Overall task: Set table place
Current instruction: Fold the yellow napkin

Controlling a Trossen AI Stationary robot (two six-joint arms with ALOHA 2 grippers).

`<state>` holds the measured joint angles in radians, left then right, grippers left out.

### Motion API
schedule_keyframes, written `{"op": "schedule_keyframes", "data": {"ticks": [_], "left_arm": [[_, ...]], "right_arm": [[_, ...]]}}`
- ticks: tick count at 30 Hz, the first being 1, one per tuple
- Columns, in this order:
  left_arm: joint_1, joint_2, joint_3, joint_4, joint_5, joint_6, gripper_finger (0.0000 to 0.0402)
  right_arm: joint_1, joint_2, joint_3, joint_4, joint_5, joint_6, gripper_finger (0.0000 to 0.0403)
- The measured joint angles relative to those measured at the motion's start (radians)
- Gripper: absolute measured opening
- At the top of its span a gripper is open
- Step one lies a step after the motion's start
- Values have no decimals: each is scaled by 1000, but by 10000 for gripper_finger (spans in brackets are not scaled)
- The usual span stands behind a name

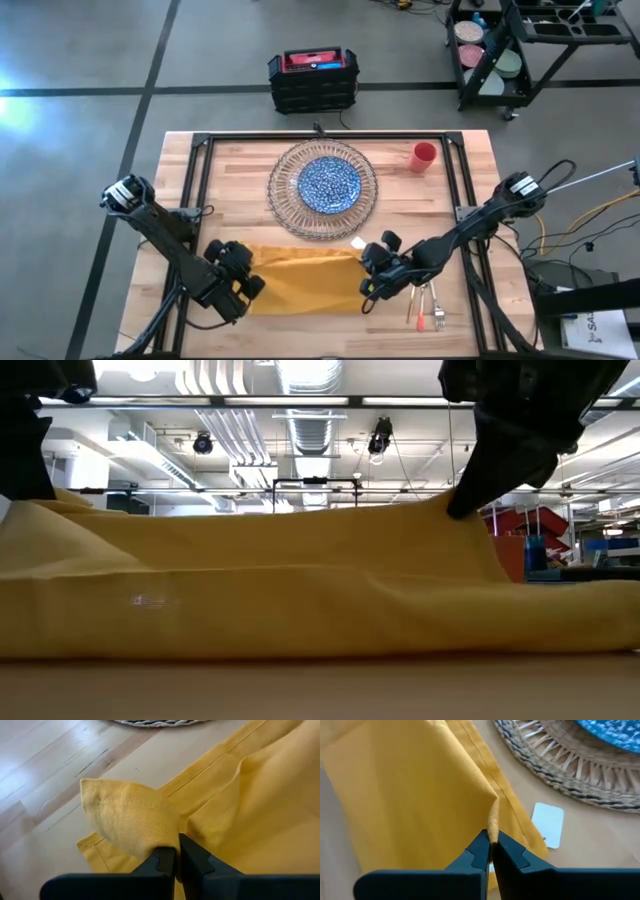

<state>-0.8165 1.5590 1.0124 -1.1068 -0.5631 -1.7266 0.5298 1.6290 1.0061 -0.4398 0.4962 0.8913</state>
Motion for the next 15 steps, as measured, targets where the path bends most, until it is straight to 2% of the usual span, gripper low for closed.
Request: {"op": "schedule_keyframes", "data": {"ticks": [15], "left_arm": [[20,6,-28,54,-22,-10,2]], "right_arm": [[9,15,23,-33,-44,78,0]]}}
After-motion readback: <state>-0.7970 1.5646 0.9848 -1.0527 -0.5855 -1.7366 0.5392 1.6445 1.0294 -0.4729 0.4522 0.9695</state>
